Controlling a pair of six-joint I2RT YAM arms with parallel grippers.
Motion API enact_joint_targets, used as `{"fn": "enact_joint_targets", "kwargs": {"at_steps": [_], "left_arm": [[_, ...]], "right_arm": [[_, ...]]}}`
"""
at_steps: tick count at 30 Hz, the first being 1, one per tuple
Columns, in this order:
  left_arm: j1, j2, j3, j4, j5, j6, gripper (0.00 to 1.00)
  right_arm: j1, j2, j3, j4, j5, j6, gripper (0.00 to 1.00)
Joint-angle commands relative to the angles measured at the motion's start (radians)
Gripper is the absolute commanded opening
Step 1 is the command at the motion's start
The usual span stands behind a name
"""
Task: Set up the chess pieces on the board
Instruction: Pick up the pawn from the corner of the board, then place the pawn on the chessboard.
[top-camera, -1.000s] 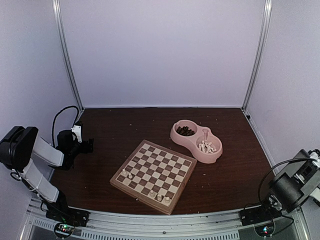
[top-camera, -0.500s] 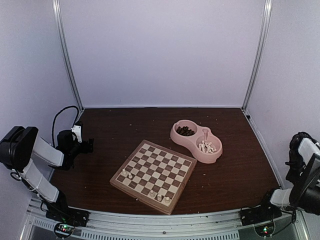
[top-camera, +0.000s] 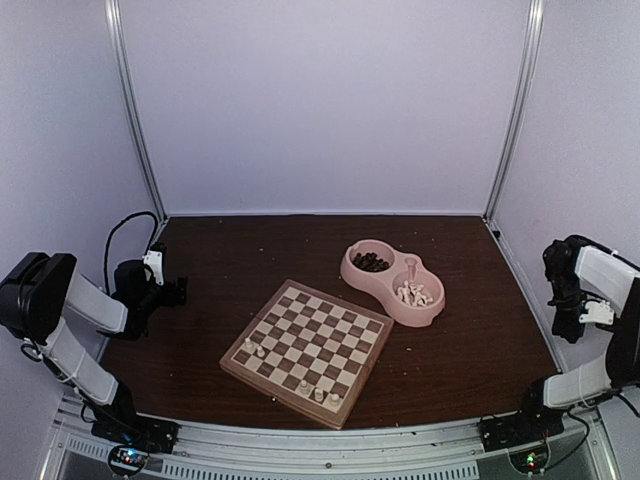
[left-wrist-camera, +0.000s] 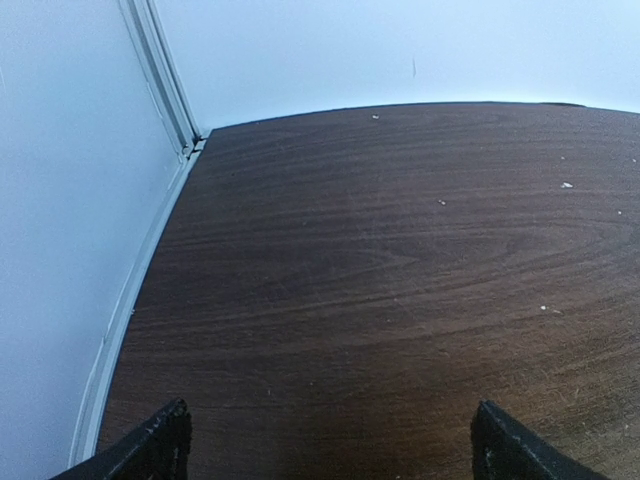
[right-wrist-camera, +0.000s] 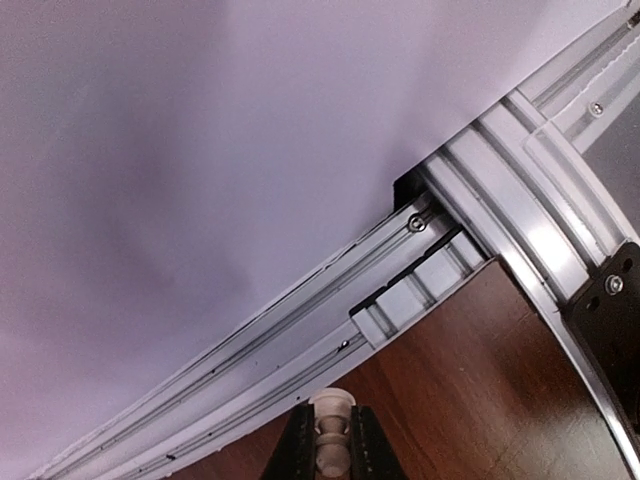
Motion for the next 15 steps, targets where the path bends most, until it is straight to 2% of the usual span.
{"fn": "enact_joint_targets", "kwargs": {"at_steps": [1, 15], "left_arm": [[0.009, 0.003, 0.011, 0.032, 0.001, 0.007, 0.98], [0.009, 0.003, 0.01, 0.032, 0.001, 0.007, 0.98]], "right_arm": [[0.101, 0.041, 0.066, -0.142, 0.132, 0.221, 0.0], [0.345, 0.149, 0.225, -0.184, 0.244, 0.203, 0.0]]}}
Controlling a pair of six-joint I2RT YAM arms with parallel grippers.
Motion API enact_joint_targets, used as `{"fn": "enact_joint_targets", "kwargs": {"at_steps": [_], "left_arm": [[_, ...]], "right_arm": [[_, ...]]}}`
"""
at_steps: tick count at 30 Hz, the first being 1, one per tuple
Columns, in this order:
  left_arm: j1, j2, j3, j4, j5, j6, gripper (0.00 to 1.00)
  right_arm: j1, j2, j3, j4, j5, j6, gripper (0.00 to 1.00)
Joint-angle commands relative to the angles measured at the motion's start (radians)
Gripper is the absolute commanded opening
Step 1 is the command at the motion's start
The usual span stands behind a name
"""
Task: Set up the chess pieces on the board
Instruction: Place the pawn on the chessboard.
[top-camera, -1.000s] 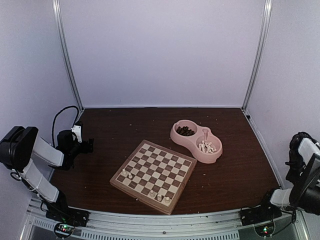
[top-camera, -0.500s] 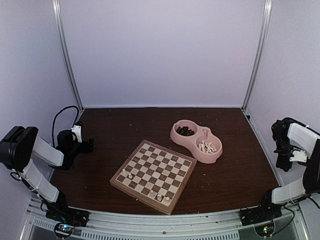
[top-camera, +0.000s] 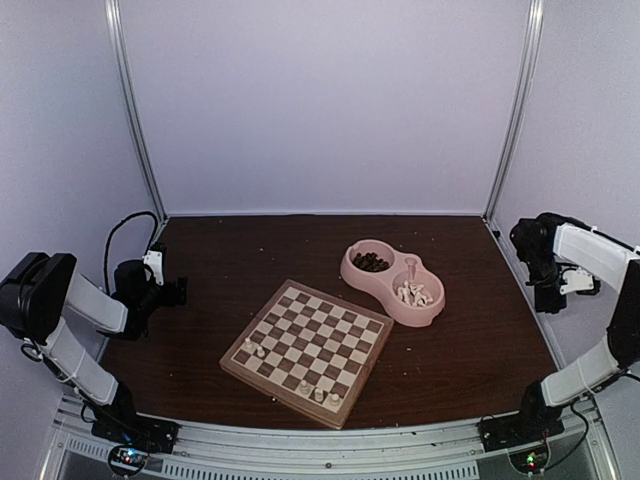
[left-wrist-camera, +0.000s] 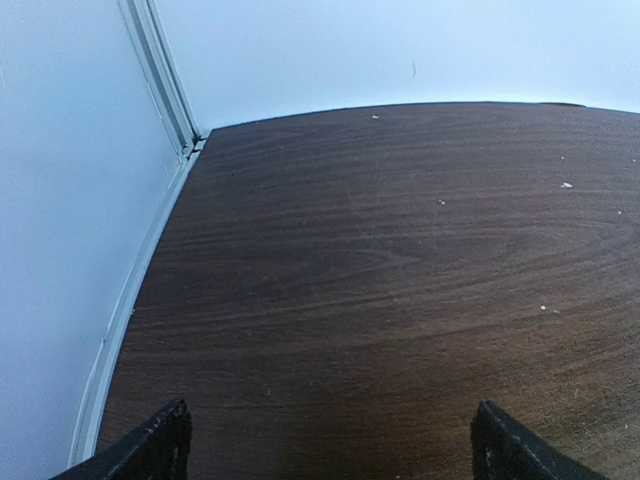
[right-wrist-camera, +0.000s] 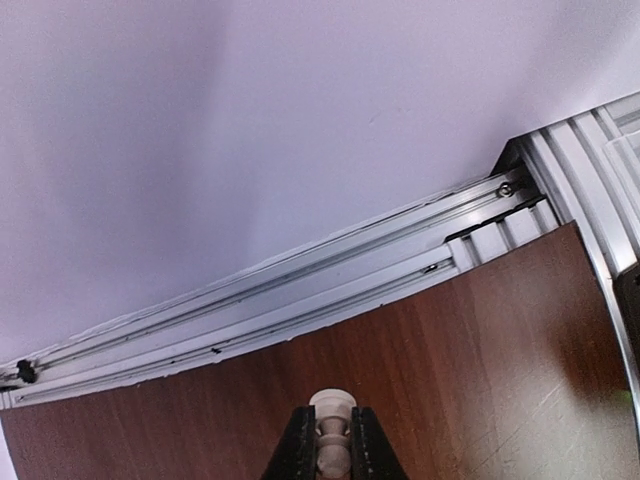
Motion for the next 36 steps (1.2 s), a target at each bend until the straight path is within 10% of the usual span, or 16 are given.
{"fn": "enact_joint_targets", "kwargs": {"at_steps": [1, 18, 36], "left_arm": [[0.009, 0.003, 0.01, 0.032, 0.0, 0.007, 0.98], [0.009, 0.003, 0.011, 0.033, 0.001, 0.007, 0.98], [0.009, 0.003, 0.01, 0.032, 0.001, 0.007, 0.98]], "right_arm": [[0.082, 0.0, 0.041, -0.12, 0.182, 0.188, 0.0], [0.322, 0.204, 0.235, -0.217, 0.313, 0.09, 0.0], [0.436, 0.016, 0.24, -0.309, 0.399, -0.044, 0.0]]}}
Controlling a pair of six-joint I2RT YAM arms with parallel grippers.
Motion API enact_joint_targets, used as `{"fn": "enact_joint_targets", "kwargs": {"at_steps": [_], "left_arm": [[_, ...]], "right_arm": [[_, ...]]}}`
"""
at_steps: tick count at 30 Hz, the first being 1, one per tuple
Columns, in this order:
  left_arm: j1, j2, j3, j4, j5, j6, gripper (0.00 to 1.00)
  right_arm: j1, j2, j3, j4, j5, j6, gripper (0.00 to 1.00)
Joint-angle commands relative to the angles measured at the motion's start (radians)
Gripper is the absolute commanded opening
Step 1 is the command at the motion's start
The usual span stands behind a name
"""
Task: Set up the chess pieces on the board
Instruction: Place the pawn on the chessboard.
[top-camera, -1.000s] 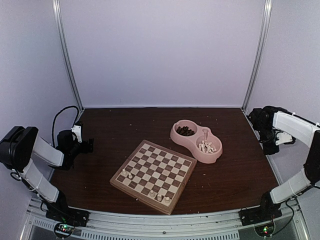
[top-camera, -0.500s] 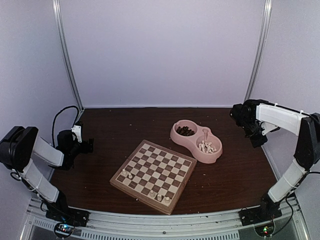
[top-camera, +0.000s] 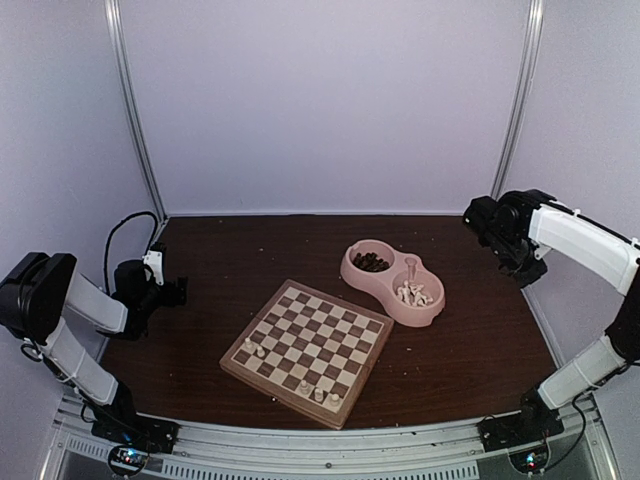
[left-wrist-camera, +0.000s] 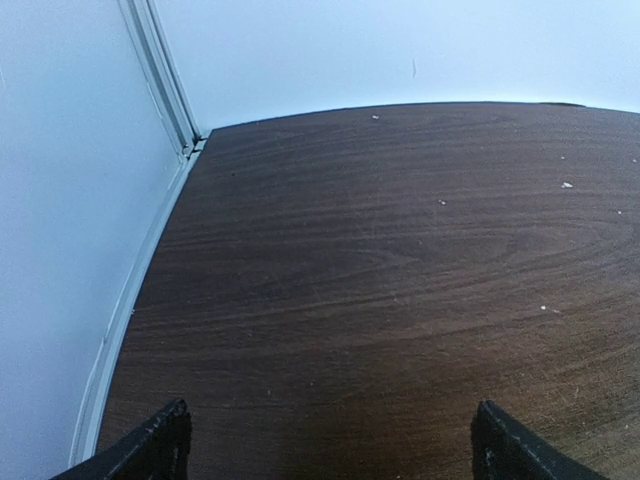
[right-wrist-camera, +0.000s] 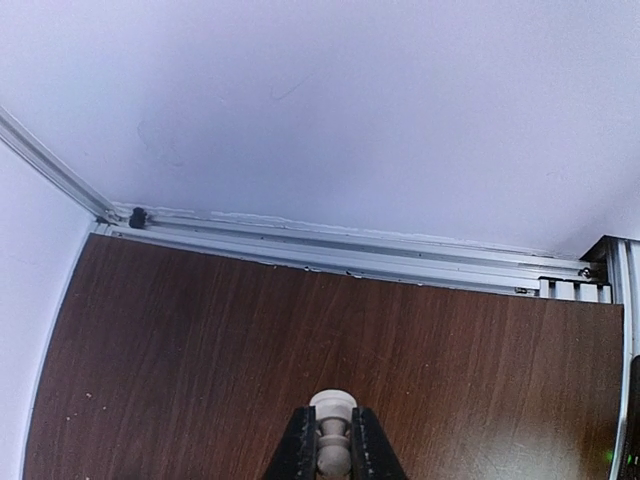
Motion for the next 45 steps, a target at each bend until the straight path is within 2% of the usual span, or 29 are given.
{"fn": "enact_joint_targets", "kwargs": {"at_steps": [1, 5, 11, 16, 21, 27, 31, 37, 45], "left_arm": [[0.009, 0.004, 0.01, 0.032, 0.001, 0.006, 0.98], [0.009, 0.003, 0.01, 0.032, 0.001, 0.007, 0.98], [0.009, 0.003, 0.011, 0.034, 0.0, 0.006, 0.98], [0.01, 0.003, 0.01, 0.032, 0.0, 0.006, 0.98], [0.009, 0.004, 0.01, 0.032, 0.001, 0.007, 0.98], [0.009, 0.004, 0.01, 0.032, 0.0, 0.007, 0.98], [0.009, 0.003, 0.01, 0.032, 0.0, 0.006, 0.98], [0.009, 0.003, 0.011, 0.034, 0.0, 0.007, 0.98], [0.009, 0.003, 0.01, 0.033, 0.0, 0.006, 0.98]], "right_arm": [[0.015, -0.059, -0.014, -0.147, 0.167, 0.064, 0.0], [0.024, -0.03, 0.003, -0.097, 0.164, -0.024, 0.0], [0.057, 0.138, 0.161, -0.314, 0.195, 0.053, 0.0], [0.063, 0.207, 0.228, -0.33, 0.207, -0.037, 0.0], [0.076, 0.146, 0.143, -0.164, 0.2, -0.113, 0.0], [0.087, -0.004, -0.006, 0.074, 0.2, -0.261, 0.0], [0.086, -0.077, -0.071, 0.225, 0.175, -0.419, 0.0], [0.07, -0.104, -0.087, 0.245, 0.109, -0.452, 0.0], [0.046, -0.185, -0.185, 0.517, -0.042, -0.714, 0.0]]}}
